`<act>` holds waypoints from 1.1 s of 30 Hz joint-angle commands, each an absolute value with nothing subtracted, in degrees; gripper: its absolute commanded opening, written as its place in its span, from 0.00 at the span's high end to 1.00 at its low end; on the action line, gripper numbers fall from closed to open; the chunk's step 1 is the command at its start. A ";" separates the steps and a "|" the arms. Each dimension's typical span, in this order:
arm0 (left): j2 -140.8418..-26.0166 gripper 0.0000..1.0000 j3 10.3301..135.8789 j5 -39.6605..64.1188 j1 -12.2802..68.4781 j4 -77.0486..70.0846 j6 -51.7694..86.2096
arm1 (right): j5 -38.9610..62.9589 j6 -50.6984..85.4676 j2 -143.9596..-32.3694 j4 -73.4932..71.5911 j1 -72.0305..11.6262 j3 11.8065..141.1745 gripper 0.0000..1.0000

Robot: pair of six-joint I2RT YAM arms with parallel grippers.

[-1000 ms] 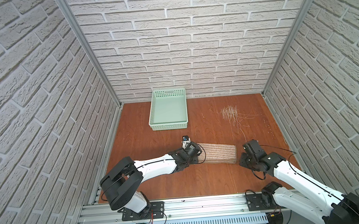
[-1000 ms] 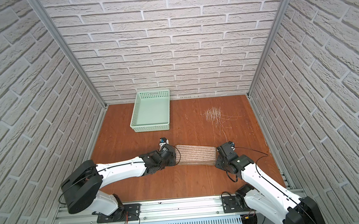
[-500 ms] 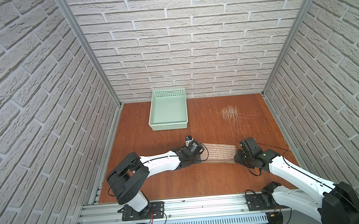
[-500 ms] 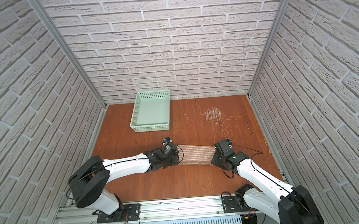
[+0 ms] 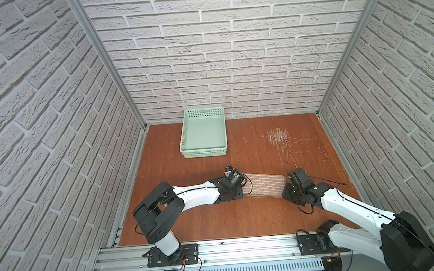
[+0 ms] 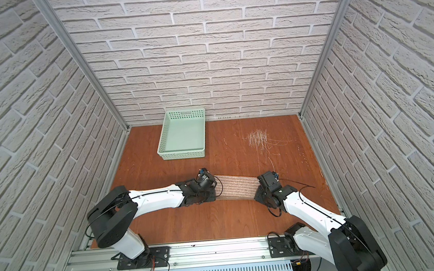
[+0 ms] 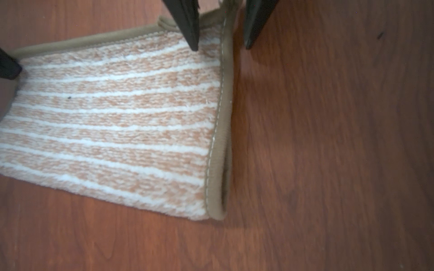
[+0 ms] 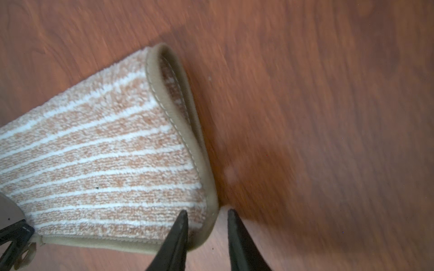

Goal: Fold the square dishcloth
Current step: Smooth out the cleaning item at the center of the board.

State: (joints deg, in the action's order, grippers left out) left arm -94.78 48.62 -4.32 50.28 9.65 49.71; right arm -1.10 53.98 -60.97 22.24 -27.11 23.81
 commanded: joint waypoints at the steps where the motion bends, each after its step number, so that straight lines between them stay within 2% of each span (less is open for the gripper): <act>1: -95.92 0.70 49.18 -2.79 49.96 10.53 50.50 | -0.62 55.03 -59.57 21.71 -27.60 22.41 0.72; 7: -96.07 0.80 49.68 -2.54 49.94 11.13 50.75 | 0.25 55.91 -59.50 20.27 -27.60 21.44 0.74; 12: -96.06 0.83 50.41 -2.76 49.96 11.37 50.54 | 0.82 56.38 -59.60 19.33 -27.60 21.78 0.71; 17: -95.38 0.92 50.68 -3.84 50.01 12.37 50.53 | -0.57 55.89 -58.39 20.76 -27.61 22.54 0.88; 22: -94.40 0.97 50.51 -5.52 49.83 13.09 50.22 | -4.63 54.45 -56.72 24.47 -27.60 24.14 0.90; 29: -95.34 0.98 50.44 -6.06 49.75 11.24 50.68 | -6.06 52.59 -60.72 22.60 -27.64 24.79 0.89; 33: -95.70 0.94 50.09 -7.41 49.75 10.23 51.30 | -6.25 52.34 -64.64 20.98 -27.62 24.73 0.90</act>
State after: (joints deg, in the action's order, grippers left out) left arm -95.11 49.71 -4.60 50.26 10.79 50.76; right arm -3.68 53.45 -62.76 21.47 -27.18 23.94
